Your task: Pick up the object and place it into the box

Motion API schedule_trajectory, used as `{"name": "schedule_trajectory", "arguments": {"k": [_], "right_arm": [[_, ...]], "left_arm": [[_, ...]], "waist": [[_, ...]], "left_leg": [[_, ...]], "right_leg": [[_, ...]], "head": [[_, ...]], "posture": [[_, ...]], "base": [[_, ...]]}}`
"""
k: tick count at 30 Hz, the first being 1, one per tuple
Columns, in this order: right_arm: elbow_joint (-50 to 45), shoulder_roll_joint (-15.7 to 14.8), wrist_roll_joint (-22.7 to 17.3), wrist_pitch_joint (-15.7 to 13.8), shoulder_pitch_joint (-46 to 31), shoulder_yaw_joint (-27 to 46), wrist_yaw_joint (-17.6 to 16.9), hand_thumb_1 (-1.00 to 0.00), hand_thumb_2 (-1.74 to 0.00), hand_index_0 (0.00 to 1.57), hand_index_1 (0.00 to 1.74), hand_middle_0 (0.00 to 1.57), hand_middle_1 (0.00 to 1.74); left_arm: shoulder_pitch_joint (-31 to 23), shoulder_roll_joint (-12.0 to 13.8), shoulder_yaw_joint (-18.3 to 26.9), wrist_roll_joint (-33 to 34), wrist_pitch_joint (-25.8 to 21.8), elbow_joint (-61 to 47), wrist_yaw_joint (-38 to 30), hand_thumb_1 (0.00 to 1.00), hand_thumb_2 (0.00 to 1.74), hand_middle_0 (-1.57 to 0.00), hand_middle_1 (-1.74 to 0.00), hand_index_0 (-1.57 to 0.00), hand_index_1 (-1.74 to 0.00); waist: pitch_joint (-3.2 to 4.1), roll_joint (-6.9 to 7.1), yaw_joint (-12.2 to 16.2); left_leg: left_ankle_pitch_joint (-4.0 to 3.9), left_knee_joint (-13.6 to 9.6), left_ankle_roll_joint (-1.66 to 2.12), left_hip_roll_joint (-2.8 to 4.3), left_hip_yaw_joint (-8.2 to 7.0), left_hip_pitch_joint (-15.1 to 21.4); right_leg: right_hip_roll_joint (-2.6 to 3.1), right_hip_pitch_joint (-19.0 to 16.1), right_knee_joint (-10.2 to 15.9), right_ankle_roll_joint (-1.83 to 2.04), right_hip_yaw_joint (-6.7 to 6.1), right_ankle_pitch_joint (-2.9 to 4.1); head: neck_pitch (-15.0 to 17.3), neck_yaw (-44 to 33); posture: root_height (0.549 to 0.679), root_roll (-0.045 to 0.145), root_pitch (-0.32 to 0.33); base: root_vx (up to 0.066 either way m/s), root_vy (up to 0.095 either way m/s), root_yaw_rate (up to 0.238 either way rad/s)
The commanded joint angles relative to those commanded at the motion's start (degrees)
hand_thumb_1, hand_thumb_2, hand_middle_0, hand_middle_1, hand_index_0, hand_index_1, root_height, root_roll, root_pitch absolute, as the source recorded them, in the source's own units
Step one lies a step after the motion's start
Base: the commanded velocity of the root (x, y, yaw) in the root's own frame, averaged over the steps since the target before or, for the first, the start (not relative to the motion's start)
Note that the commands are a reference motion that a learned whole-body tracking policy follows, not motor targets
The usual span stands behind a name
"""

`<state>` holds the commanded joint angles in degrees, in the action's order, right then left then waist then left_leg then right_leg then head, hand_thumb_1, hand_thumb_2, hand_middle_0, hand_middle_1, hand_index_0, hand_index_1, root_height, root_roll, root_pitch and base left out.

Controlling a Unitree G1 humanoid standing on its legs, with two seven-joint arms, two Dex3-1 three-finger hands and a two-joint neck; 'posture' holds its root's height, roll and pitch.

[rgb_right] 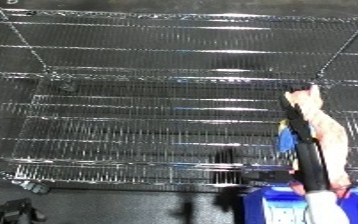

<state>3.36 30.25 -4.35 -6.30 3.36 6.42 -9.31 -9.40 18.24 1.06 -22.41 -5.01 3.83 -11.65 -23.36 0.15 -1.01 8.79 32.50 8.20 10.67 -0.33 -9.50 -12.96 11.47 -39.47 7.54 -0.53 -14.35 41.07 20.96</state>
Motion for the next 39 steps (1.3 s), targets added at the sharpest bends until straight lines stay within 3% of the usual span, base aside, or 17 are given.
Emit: {"name": "schedule_trajectory", "arguments": {"k": [10, 22, 30, 39], "right_arm": [[2.29, 6.80, 1.81, 1.42, 0.94, 3.38, -0.52, 0.00, 0.00, 0.00, 0.00, 0.00, 0.00], [13.91, 16.89, 1.39, 4.54, 5.71, 1.84, 0.28, 0.00, 0.00, 0.00, 0.00, 0.00, 0.00], [30.76, 22.79, 1.03, 7.30, 16.38, -4.96, 1.03, 0.00, 0.00, 0.00, 0.00, 0.00, 0.00], [44.59, 24.88, 1.57, 8.39, 27.14, -11.40, 1.94, 0.00, 0.00, 0.00, 0.00, 0.00, 0.00]], "left_arm": [[-1.30, 0.72, -0.43, -1.51, 0.20, -0.62, 0.70, 1.00, 1.74, -1.57, -1.74, -1.57, -1.74], [-0.85, 3.25, -5.00, -3.64, 0.24, -0.24, 2.25, 1.00, 1.74, -1.57, -1.74, -1.57, -1.74], [-1.26, 4.33, -8.59, -5.49, -0.40, -0.17, 3.19, 1.00, 1.74, -1.57, -1.74, -1.57, -1.74], [-1.43, 4.44, -11.20, -5.75, -1.08, 0.33, 3.70, 1.00, 1.74, -1.57, -1.74, -1.57, -1.74]], "waist": [[-0.05, -0.20, 0.94], [0.07, -1.92, 1.14], [-0.01, -4.46, 0.83], [-0.09, -7.67, 0.87]], "left_leg": [[-0.35, -0.40, 0.15, 0.42, -0.41, -0.02], [-0.79, -1.09, 0.46, 0.57, -0.73, 0.04], [-0.95, -1.09, 0.54, 0.10, -1.03, -0.46], [-1.04, -1.32, 0.53, -0.79, -1.39, -1.10]], "right_leg": [[0.19, 0.69, 0.19, 0.01, -0.45, 0.24], [-0.06, 1.47, 0.47, 0.16, -0.68, 0.67], [-0.55, 2.97, -0.07, 0.32, -1.21, 0.83], [-1.26, 4.41, -0.16, 0.35, -1.55, 0.94]], "head": [[0.11, 16.08], [-0.28, 31.75], [-3.10, 38.89], [-5.96, 40.63]], "posture": [[0.640, 0.050, -0.178], [0.640, 0.053, -0.172], [0.639, 0.059, -0.163], [0.639, 0.070, -0.147]], "base": [[0.004, -0.027, -0.041], [0.004, -0.019, -0.014], [0.011, -0.009, -0.037], [0.021, 0.013, -0.026]]}}
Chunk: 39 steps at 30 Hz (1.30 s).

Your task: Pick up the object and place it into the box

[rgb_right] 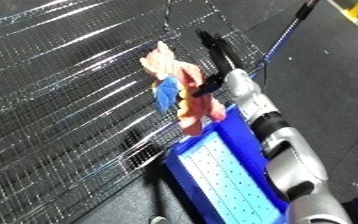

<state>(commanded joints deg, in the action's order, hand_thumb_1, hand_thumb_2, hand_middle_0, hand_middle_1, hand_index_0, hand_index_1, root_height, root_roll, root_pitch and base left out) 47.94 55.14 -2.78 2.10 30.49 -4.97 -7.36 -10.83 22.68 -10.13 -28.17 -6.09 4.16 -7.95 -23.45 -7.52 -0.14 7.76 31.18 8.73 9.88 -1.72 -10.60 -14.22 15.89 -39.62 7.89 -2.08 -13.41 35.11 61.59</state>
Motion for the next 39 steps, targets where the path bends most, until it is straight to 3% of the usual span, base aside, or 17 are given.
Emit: {"name": "schedule_trajectory", "arguments": {"k": [11, 21, 28, 39], "right_arm": [[11.88, -1.56, -0.11, -0.42, 9.54, -6.69, 1.45, 0.00, 0.00, 0.00, 0.00, 0.00, 0.00], [14.93, -5.97, 1.91, -0.94, 8.87, -9.73, 2.64, 0.00, 0.00, 0.00, 0.00, 0.00, 0.00], [14.23, -8.14, 1.36, -0.82, 6.90, -9.25, 2.84, -0.35, -0.61, 0.55, 0.61, 0.55, 0.61], [11.97, -7.52, 1.16, -0.88, 4.74, -8.42, 2.70, -0.90, -1.57, 1.41, 1.57, 1.41, 1.57]], "left_arm": [[0.65, -0.33, -2.09, -0.12, -0.55, 0.23, -0.06, 1.00, 1.74, -1.57, -1.74, -1.57, -1.74], [0.41, -0.89, -1.04, -0.07, -0.66, 0.58, -0.50, 1.00, 1.74, -1.57, -1.74, -1.57, -1.74], [0.12, -0.90, -0.25, 0.22, -0.72, 0.87, -0.70, 1.00, 1.74, -1.57, -1.74, -1.57, -1.74], [0.21, -0.08, 0.42, -0.56, -0.81, 1.29, -0.29, 1.00, 1.74, -1.57, -1.74, -1.57, -1.74]], "waist": [[-1.05, -2.76, -0.55], [-1.98, -2.98, -0.66], [-2.24, -2.39, -0.68], [-2.50, -1.45, -0.64]], "left_leg": [[-0.55, -0.41, 0.17, -0.63, 0.07, -1.52], [-0.43, -0.09, 0.09, -0.39, 0.41, -2.23], [-0.36, 0.18, 0.19, -0.05, 0.50, -2.43], [-0.58, 0.48, 0.41, 0.20, 0.76, -2.50]], "right_leg": [[-0.45, 2.17, -0.58, -0.09, -0.07, -0.29], [-0.19, 2.33, -0.88, -0.18, 0.24, -0.60], [0.01, 1.93, -0.63, -0.21, 0.50, -0.52], [-0.07, 1.56, -0.91, -0.29, 0.70, -0.33]], "head": [[-3.24, 0.37], [-4.60, -0.21], [-4.93, -0.38], [-5.81, 0.51]], "posture": [[0.638, 0.080, -0.123], [0.638, 0.075, -0.117], [0.638, 0.070, -0.120], [0.637, 0.068, -0.132]], "base": [[0.005, 0.003, 0.011], [-0.008, -0.014, 0.028], [-0.015, -0.013, 0.019], [-0.024, -0.008, 0.015]]}}
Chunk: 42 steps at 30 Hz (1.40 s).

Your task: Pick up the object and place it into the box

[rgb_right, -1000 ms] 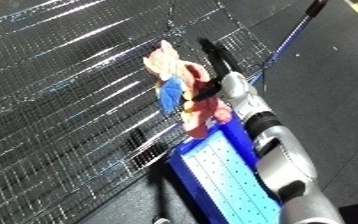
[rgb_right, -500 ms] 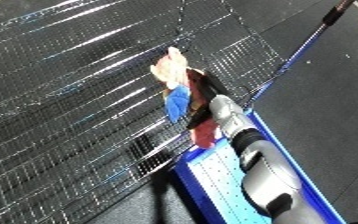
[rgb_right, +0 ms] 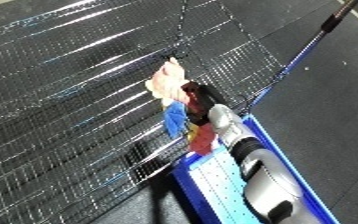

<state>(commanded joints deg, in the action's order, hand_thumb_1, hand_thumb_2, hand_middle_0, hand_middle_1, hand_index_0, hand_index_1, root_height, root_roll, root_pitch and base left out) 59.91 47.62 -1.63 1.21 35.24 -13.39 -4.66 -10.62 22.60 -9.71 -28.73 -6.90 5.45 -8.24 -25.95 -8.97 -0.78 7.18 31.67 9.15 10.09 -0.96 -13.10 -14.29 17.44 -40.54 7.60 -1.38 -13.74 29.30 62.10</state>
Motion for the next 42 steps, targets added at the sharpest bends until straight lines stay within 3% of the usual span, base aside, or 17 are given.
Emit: {"name": "schedule_trajectory", "arguments": {"k": [2, 17, 26, 32, 42], "right_arm": [[-0.32, 0.10, 0.03, -0.04, -0.52, 0.37, -0.08, -1.00, -1.74, 1.57, 1.74, 1.57, 1.74], [-1.39, -0.13, -0.27, -0.30, -2.19, 1.77, -0.59, -1.00, -1.74, 1.57, 1.74, 1.57, 1.74], [-9.78, 2.30, -0.80, -1.29, -2.88, 3.51, -2.81, -1.00, -1.74, 1.57, 1.74, 1.57, 1.74], [-21.29, 3.75, -2.40, -3.09, -8.44, 10.50, -6.29, -1.00, -1.74, 1.57, 1.74, 1.57, 1.74], [-36.40, 0.88, -5.65, -5.36, -21.60, 25.85, -11.11, -1.00, -1.74, 1.57, 1.74, 1.57, 1.74]], "left_arm": [[0.03, 0.08, 0.09, -0.05, 0.01, 0.11, 0.01, 1.00, 1.74, -1.57, -1.74, -1.57, -1.74], [0.06, 0.09, 0.31, -0.19, 0.25, 0.69, 0.12, 1.00, 1.74, -1.57, -1.74, -1.57, -1.74], [0.38, 0.10, 0.55, -0.39, 0.20, 1.67, -0.11, 1.00, 1.74, -1.57, -1.74, -1.57, -1.74], [0.34, -0.14, 1.33, 0.19, 0.46, 2.18, -0.61, 1.00, 1.74, -1.57, -1.74, -1.57, -1.74], [0.05, -1.14, 2.38, 0.92, 0.80, 2.41, -0.94, 1.00, 1.74, -1.57, -1.74, -1.57, -1.74]], "waist": [[-0.08, 0.06, 0.02], [-0.19, 0.76, -0.14], [0.68, 1.83, -0.03], [1.08, 2.68, 1.04], [2.02, 3.53, 2.90]], "left_leg": [[-0.02, 0.20, 0.02, 0.00, 0.07, -0.08], [-0.20, 0.62, 0.06, 0.18, 0.38, -0.22], [-0.18, 0.21, 0.07, 0.43, 0.57, 0.48], [0.05, 0.53, -0.01, 0.67, 0.50, 0.93], [0.90, 1.45, -0.30, 0.98, 0.22, 2.04]], "right_leg": [[-0.02, 0.00, -0.19, -0.05, 0.02, -0.02], [0.02, -0.19, -0.60, -0.09, 0.24, 0.15], [0.27, -1.43, 0.07, -0.05, 0.38, 0.21], [0.32, -2.26, 0.07, -0.02, 0.48, 0.09], [0.19, -3.63, 0.10, -0.02, 0.55, -0.07]], "head": [[-0.24, 0.26], [-0.49, 0.62], [-2.22, 1.12], [-4.41, 2.48], [-7.81, 5.56]], "posture": [[0.636, 0.068, -0.135], [0.635, 0.066, -0.149], [0.636, 0.062, -0.156], [0.637, 0.059, -0.164], [0.637, 0.058, -0.181]], "base": [[-0.027, 0.000, 0.028], [-0.019, -0.003, 0.010], [-0.013, -0.006, 0.008], [-0.016, -0.004, 0.002], [-0.005, 0.003, -0.031]]}}
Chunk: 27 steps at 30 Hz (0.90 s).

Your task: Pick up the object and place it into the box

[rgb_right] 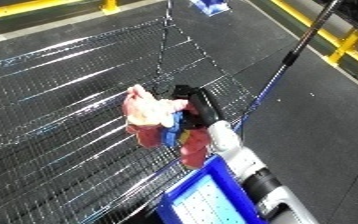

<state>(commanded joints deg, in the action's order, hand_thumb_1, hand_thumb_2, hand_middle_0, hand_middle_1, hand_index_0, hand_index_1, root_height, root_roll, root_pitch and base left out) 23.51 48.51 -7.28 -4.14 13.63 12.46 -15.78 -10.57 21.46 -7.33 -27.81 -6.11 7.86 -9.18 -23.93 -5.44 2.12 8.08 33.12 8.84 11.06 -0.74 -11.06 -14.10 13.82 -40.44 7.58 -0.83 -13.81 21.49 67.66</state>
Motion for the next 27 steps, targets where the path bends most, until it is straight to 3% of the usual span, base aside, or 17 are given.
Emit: {"name": "schedule_trajectory", "arguments": {"k": [8, 15, 20, 24, 27], "right_arm": [[-5.72, -3.22, -0.57, -1.56, -8.19, 9.72, -3.41, -1.00, -1.74, 1.57, 1.74, 1.57, 1.74], [-8.62, -8.56, -0.60, -2.67, -15.43, 16.92, -6.23, -1.00, -1.74, 1.57, 1.74, 1.57, 1.74], [-6.36, -13.39, -4.13, -4.15, -17.98, 20.01, -7.86, -1.00, -1.74, 1.57, 1.74, 1.57, 1.74], [-2.91, -15.52, -7.39, -5.41, -18.56, 21.65, -8.98, -1.00, -1.74, 1.57, 1.74, 1.57, 1.74], [-0.48, -16.28, -8.77, -5.93, -18.76, 22.67, -9.76, -0.85, -1.48, 1.33, 1.48, 1.33, 1.48]], "left_arm": [[-0.15, -0.73, 0.87, 0.36, 0.31, -0.26, -0.44, 1.00, 1.74, -1.57, -1.74, -1.57, -1.74], [0.06, -1.03, 1.74, 1.10, 0.56, -0.59, -1.21, 1.00, 1.74, -1.57, -1.74, -1.57, -1.74], [0.81, -1.26, 1.79, 1.64, 0.30, -0.72, -1.74, 1.00, 1.74, -1.57, -1.74, -1.57, -1.74], [1.62, -1.24, 1.41, 1.64, -0.23, -0.51, -2.07, 1.00, 1.74, -1.57, -1.74, -1.57, -1.74], [2.08, -1.22, 1.10, 1.56, -0.56, -0.28, -2.30, 1.00, 1.74, -1.57, -1.74, -1.57, -1.74]], "waist": [[0.45, 0.37, 1.92], [0.27, -0.18, 4.61], [0.35, -1.14, 6.74], [0.44, -1.88, 8.27], [0.49, -2.37, 9.23]], "left_leg": [[0.77, 0.65, -0.18, 0.34, -0.50, 0.62], [1.29, 1.05, -0.32, 0.24, -1.12, 0.80], [1.80, 1.19, -0.42, 0.00, -2.02, 1.15], [2.20, 1.27, -0.29, -0.12, -2.72, 1.42], [2.41, 1.36, -0.18, -0.16, -3.14, 1.61]], "right_leg": [[0.05, -0.62, 0.25, -0.02, -0.23, -0.07], [0.01, -0.28, 0.07, -0.10, -0.89, -0.19], [-0.12, 0.09, 0.33, -0.19, -1.73, -0.06], [-0.18, 0.20, 0.78, -0.26, -2.38, 0.05], [-0.20, 0.14, 1.11, -0.36, -2.74, 0.09]], "head": [[-0.44, 3.16], [1.20, 4.60], [3.79, 5.27], [5.22, 6.39], [5.83, 6.70]], "posture": [[0.637, 0.058, -0.187], [0.637, 0.065, -0.184], [0.639, 0.073, -0.177], [0.640, 0.078, -0.172], [0.641, 0.082, -0.170]], "base": [[-0.005, 0.005, -0.056], [-0.005, 0.019, -0.077], [0.001, 0.031, -0.139], [0.000, 0.027, -0.116], [0.000, 0.025, -0.096]]}}
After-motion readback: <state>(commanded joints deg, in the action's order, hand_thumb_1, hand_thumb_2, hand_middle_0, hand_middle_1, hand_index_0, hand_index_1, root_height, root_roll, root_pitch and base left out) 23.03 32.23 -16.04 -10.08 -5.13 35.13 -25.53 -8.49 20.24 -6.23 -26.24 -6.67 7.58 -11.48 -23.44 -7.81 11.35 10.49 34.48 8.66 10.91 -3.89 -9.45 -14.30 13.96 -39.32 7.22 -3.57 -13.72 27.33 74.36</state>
